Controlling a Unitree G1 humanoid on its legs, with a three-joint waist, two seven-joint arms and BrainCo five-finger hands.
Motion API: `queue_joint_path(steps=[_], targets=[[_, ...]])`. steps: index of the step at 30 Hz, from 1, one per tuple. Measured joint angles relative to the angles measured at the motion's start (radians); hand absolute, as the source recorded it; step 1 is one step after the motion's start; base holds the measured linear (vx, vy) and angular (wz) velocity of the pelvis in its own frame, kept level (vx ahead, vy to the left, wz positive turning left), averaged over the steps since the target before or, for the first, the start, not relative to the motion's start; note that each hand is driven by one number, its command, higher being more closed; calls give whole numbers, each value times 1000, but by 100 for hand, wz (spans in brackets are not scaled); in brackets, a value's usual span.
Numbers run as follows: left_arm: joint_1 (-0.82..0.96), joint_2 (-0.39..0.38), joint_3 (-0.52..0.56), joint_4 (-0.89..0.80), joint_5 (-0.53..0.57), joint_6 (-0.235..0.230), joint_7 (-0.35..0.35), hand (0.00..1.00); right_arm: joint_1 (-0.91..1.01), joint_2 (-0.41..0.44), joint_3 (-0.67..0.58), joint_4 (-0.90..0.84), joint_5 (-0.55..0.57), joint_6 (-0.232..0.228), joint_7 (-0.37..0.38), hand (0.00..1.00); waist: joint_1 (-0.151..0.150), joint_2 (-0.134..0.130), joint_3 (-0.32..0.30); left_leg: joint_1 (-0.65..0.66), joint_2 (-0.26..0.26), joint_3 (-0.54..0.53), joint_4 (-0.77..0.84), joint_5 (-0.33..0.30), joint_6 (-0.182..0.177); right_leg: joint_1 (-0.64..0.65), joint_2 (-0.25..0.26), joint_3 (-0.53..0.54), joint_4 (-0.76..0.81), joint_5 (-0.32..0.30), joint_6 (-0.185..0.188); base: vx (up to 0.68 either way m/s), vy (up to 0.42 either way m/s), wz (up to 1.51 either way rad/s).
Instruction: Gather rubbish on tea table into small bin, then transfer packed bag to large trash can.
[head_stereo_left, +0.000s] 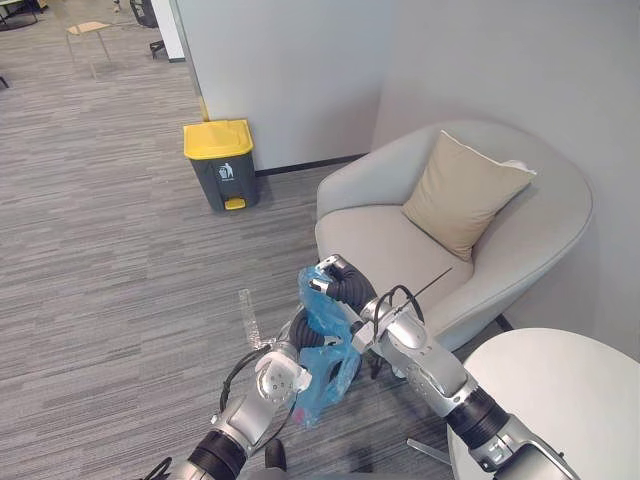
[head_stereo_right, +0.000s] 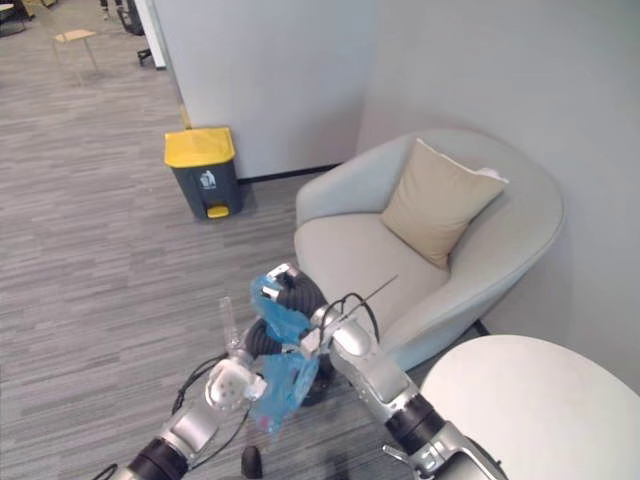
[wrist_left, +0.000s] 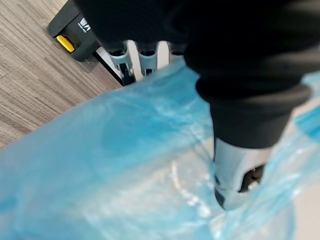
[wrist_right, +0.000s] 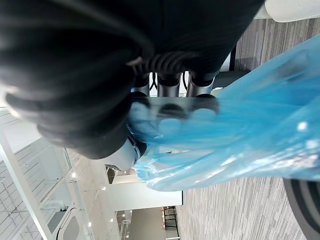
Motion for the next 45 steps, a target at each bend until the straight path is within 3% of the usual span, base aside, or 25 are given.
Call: queue_joint_path(steps=[10, 30, 45], targets=[[152, 2, 50, -111, -45, -5, -43, 0, -2, 0, -51, 26, -21, -1, -2, 100, 7, -2, -2, 0, 0, -4, 0, -1, -1, 2, 0, -3, 1, 0, 0, 0, 0, 0], [193, 97, 144, -411, -60, -27, -88, 0, 13, -13, -84, 144, -175, 8, 20, 100, 8, 1, -5, 21, -6, -13, 0, -1, -1, 27, 0, -16, 4, -1, 2, -1, 0, 1], [185, 108, 160, -484, -57, -43, -112, 0, 7, -15, -83, 126, -143, 13, 51, 100, 8, 10, -9, 20, -7, -15, 0, -1, -1, 27, -1, -18, 0, -4, 4, -1, 0, 0]])
